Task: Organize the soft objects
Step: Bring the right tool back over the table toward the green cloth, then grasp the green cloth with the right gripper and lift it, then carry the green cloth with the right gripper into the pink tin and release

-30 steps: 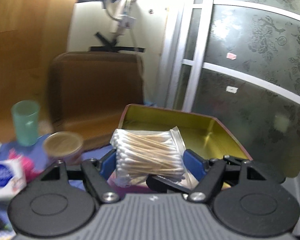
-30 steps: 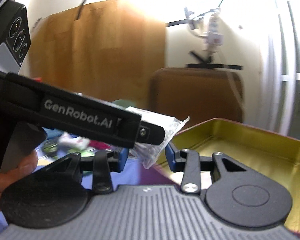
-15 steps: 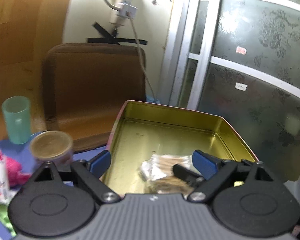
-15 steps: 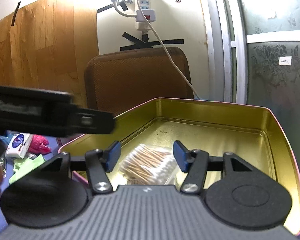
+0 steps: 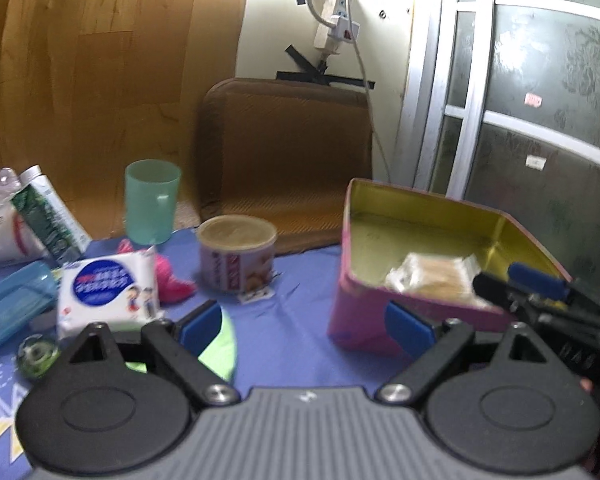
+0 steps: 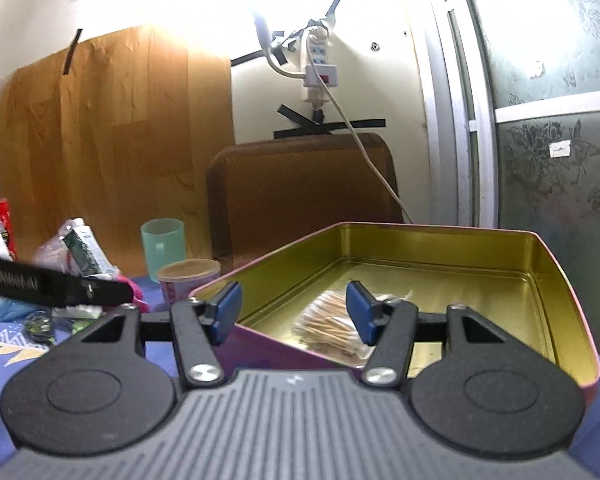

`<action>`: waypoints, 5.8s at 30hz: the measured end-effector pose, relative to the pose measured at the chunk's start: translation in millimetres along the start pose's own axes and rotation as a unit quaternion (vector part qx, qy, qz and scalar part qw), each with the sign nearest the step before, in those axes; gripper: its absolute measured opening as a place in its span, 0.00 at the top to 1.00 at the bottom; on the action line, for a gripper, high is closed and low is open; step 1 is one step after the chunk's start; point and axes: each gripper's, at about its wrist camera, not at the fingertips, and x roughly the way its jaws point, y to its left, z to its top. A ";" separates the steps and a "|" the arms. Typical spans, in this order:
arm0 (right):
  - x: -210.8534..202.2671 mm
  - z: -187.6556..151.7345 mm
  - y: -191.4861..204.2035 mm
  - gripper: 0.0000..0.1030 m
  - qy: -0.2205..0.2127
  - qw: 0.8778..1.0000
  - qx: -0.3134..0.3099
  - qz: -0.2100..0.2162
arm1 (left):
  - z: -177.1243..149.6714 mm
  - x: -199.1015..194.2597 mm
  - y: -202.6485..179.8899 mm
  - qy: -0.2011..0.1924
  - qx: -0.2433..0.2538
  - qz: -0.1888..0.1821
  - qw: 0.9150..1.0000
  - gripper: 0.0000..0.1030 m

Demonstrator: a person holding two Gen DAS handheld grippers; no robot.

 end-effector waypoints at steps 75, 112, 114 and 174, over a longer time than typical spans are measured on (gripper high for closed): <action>46.7 -35.6 99.7 0.41 0.130 0.978 -0.041 0.160 | -154.7 -184.1 149.2 0.045 -0.082 0.252 0.963 0.02; 146.1 -16.2 139.6 0.22 0.198 0.965 -0.053 0.162 | -67.5 -64.0 155.8 -0.020 -0.158 0.135 0.978 0.03; 154.5 -17.9 144.4 0.22 0.205 0.964 -0.054 0.163 | -67.4 -63.7 155.2 -0.020 -0.157 0.135 0.978 0.03; 14.9 -52.0 122.7 0.89 0.185 0.936 -0.135 0.267 | -64.3 -35.5 58.1 0.103 -0.143 -0.109 0.978 0.55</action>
